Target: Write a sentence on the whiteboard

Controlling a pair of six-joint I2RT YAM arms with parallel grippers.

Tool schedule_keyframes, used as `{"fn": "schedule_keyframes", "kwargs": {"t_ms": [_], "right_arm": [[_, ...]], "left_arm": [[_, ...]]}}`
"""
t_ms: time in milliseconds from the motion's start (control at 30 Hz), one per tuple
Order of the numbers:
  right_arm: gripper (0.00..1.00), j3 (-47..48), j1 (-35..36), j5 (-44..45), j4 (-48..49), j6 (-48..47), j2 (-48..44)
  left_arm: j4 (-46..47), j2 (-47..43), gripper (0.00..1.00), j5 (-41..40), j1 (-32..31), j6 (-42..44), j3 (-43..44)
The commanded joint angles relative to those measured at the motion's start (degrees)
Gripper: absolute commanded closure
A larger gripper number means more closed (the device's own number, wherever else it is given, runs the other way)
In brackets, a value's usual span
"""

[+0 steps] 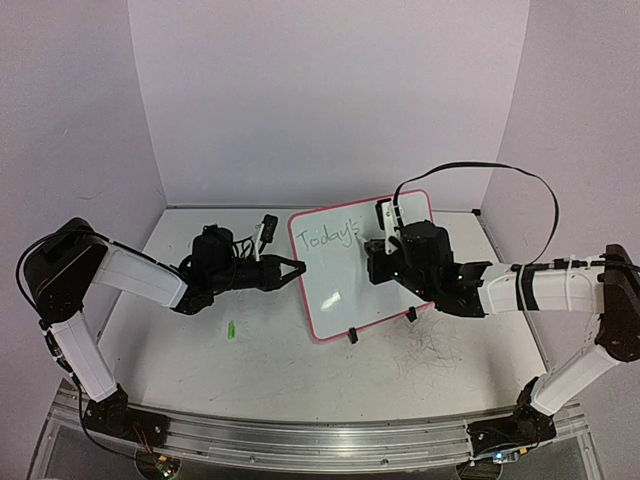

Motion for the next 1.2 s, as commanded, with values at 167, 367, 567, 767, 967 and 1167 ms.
{"fn": "schedule_keyframes", "kwargs": {"t_ms": [167, 367, 567, 767, 967, 1167], "right_arm": [[1.0, 1.2, 0.5, -0.8, -0.8, 0.3, -0.5], [1.0, -1.8, 0.4, 4.2, -0.6, -0.1, -9.1], [1.0, -6.0, -2.7, 3.3, -1.1, -2.4, -16.0], [1.0, -8.4, -6.8, -2.0, -2.0, -3.7, -18.9], [1.0, -8.2, -8.9, -9.7, 0.0, -6.3, -16.8], [1.0, -7.0, -11.7, -16.0, 1.7, -7.0, -13.9]], "left_arm": [[-0.2, -3.0, 1.0, 0.9, 0.2, 0.4, 0.7], [-0.3, -3.5, 1.0, 0.2, 0.3, 0.4, 0.2], [-0.6, -3.7, 0.9, 0.1, 0.3, 0.0, 0.9], [-0.7, -3.2, 0.78, 0.1, 0.2, -1.2, 1.1], [-0.7, -2.0, 0.74, 0.2, -0.6, -1.6, 2.3], [-0.7, -1.7, 0.72, -0.7, -1.3, -1.9, 2.4]]}}
